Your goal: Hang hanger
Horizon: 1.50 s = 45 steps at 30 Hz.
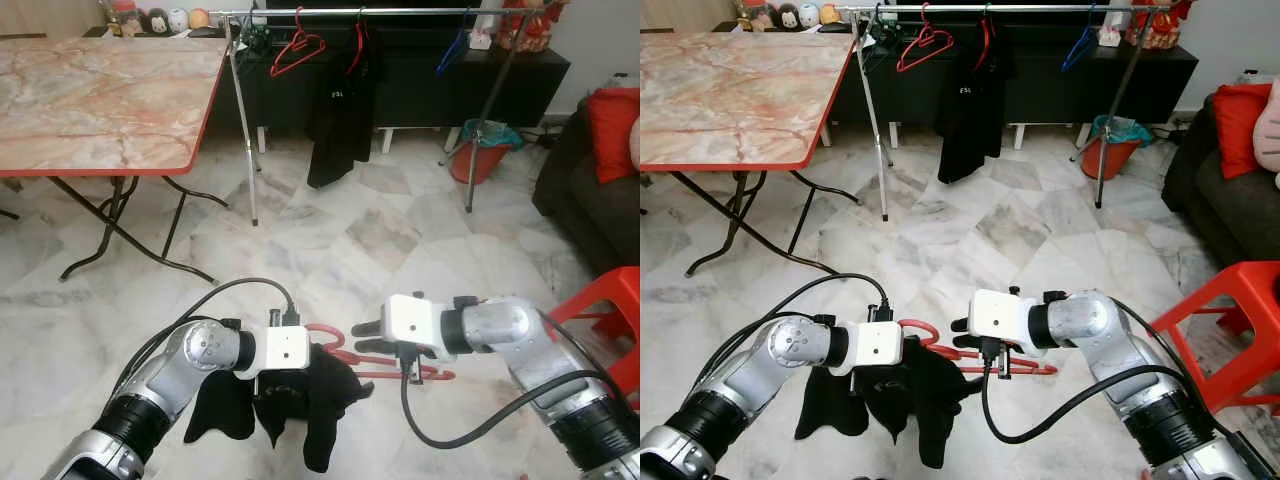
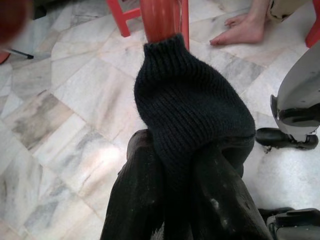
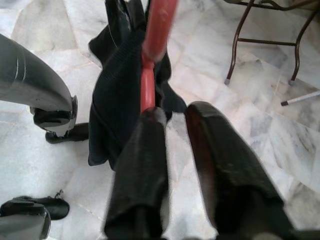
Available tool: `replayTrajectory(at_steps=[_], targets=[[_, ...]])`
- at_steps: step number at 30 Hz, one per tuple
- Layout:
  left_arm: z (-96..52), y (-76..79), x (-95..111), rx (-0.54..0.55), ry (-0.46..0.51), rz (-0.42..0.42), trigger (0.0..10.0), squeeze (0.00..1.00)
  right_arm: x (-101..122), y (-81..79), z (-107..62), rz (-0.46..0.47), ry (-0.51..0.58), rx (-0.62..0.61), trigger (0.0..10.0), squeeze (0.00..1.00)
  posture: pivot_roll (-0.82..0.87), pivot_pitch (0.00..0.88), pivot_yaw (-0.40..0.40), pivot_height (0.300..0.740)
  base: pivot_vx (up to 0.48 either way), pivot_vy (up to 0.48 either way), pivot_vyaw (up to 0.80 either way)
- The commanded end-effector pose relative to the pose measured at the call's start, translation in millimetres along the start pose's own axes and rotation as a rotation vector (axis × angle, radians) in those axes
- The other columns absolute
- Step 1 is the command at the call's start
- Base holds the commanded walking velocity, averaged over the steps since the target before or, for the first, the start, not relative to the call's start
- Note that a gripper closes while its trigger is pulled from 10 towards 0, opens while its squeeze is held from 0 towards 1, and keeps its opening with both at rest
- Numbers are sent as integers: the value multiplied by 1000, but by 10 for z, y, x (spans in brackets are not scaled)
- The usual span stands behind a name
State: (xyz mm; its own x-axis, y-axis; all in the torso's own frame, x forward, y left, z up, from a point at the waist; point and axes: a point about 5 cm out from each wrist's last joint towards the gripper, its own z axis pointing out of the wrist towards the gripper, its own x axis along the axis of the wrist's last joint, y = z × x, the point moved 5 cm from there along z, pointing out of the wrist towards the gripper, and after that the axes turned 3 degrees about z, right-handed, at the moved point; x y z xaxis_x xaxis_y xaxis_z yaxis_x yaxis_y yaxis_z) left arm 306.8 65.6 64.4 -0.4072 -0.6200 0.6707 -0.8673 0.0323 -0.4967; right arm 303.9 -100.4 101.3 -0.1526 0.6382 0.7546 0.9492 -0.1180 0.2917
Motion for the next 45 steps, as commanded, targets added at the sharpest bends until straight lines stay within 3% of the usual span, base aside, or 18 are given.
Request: replayTrajectory(at_steps=[1,22,23,26,28,29,45], targets=[[-30,-105,120,20,38,23,10000,0,11,-12,9,-8,-2,13,10000,1000,9,70,-17,740,0,0,0],[-49,-159,145,15,48,-4,10000,0,-204,-13,34,-69,-126,1,10000,1000,10,70,-15,740,0,0,0],[-50,-159,144,15,48,-4,10000,0,-211,-9,35,-72,-130,-2,10000,922,10,70,-15,740,0,0,0],[-49,-162,148,16,48,-3,10000,0,-276,13,39,-104,-173,-11,10000,212,10,70,-15,740,0,0,0],[-48,-163,148,17,48,-2,10000,0,-289,13,39,-112,-182,-10,10000,212,10,70,-15,740,0,0,0],[-46,-165,155,17,50,-1,10000,0,-292,20,50,-115,-181,-12,10000,0,10,70,-15,740,0,0,0],[-36,-202,199,34,62,-3,10000,0,-221,162,219,-141,-141,-121,10000,0,18,58,-18,740,0,0,0]])
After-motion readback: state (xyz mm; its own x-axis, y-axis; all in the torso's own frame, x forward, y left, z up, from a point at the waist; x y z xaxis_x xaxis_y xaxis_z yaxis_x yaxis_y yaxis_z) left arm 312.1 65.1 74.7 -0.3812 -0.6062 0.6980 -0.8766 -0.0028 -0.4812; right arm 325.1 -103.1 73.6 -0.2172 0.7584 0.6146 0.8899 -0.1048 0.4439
